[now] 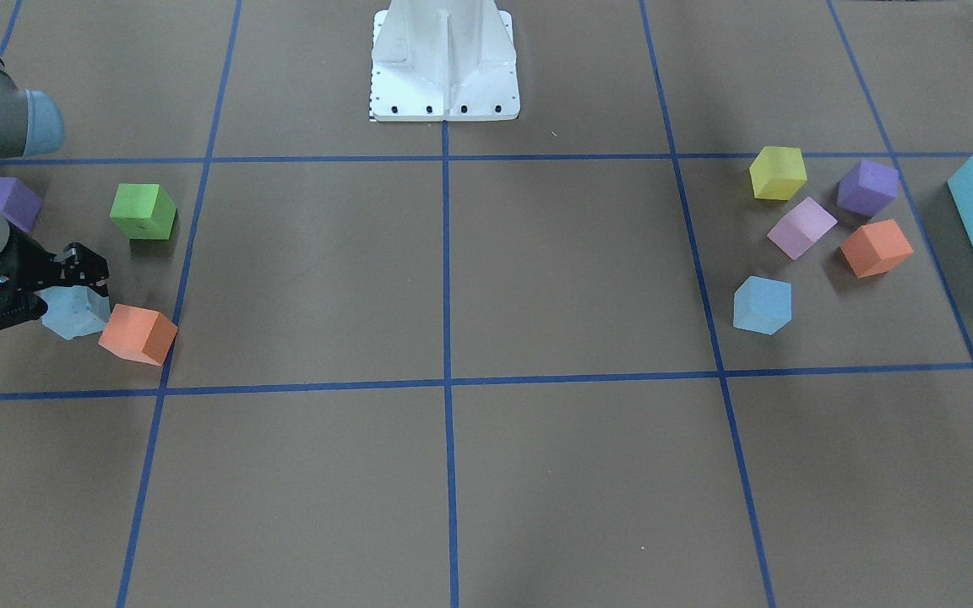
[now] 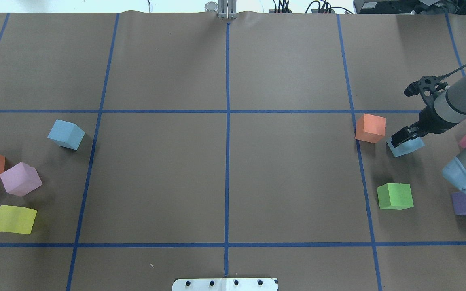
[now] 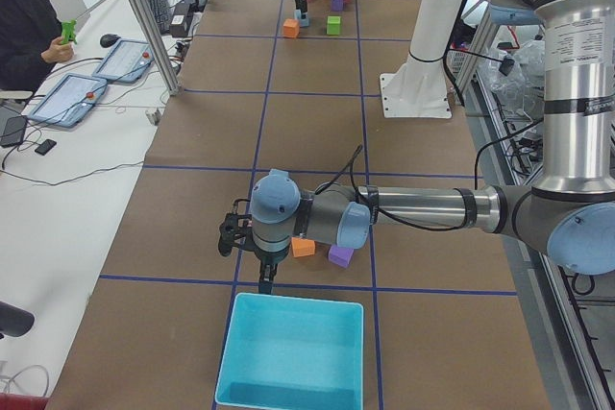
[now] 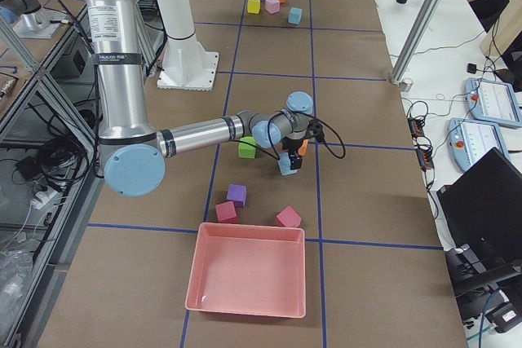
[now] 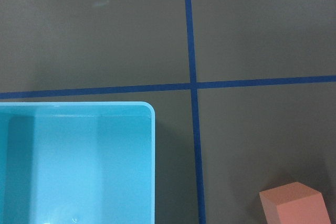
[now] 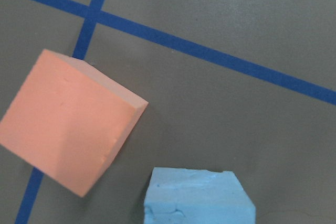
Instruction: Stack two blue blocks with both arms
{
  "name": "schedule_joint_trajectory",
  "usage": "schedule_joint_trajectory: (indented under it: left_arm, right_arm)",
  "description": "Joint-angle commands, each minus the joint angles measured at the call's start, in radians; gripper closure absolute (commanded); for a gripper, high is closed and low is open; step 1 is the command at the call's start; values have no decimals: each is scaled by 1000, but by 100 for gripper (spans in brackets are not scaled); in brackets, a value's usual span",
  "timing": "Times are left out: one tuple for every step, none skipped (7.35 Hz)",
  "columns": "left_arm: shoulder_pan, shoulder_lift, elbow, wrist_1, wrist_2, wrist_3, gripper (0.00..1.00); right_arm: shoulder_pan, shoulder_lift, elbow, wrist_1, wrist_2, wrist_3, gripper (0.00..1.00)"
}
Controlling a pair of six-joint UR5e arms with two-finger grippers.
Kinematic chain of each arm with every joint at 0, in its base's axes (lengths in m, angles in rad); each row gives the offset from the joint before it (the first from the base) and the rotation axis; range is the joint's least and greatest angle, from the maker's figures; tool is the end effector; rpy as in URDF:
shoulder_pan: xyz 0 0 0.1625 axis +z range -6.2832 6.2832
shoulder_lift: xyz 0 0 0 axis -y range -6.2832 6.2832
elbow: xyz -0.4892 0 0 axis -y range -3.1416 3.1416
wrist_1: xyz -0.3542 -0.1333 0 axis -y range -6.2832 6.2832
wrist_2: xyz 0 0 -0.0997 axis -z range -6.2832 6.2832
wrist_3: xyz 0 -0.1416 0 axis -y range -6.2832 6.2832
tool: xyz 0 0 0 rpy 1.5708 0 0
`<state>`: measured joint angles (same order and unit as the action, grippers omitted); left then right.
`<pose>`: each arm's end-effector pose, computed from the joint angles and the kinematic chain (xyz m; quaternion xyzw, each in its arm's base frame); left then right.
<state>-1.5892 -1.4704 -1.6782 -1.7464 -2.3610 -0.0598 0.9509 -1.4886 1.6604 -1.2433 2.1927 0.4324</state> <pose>-0.0404 -0.4206 0.7266 0.0762 0.3850 -0.0009 0.9198 -0.2676 -0.4624 0.6428 0.0545 -0.3745 -0.1616 0.9114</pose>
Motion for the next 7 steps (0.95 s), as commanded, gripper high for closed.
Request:
schedule_joint_trajectory:
  left_arm:
    - [0,-1,0,1,0,0,2]
    - [0,-1,0,1,0,0,2]
    - [2,-1,0,1,0,0,2]
    - [2,-1,0,1,0,0,2]
    - [2,-1,0,1,0,0,2]
    - [0,-1,0,1,0,0,2]
    - [2,-1,0,1,0,0,2]
  right_arm:
    - [-17,-1,-4,1,-43,0,0]
    - [-27,-1,-7,1,-51,0,0]
    - [-35,-1,-8,1,-51,0,6]
    - [-35,1,-8,1,-51,0,22]
    - [-37,1,-8,1,-51,-3,37]
    - [-37,2,-8,1,-50,-3,46]
    - [-37,2,-8,1,-50,-3,53]
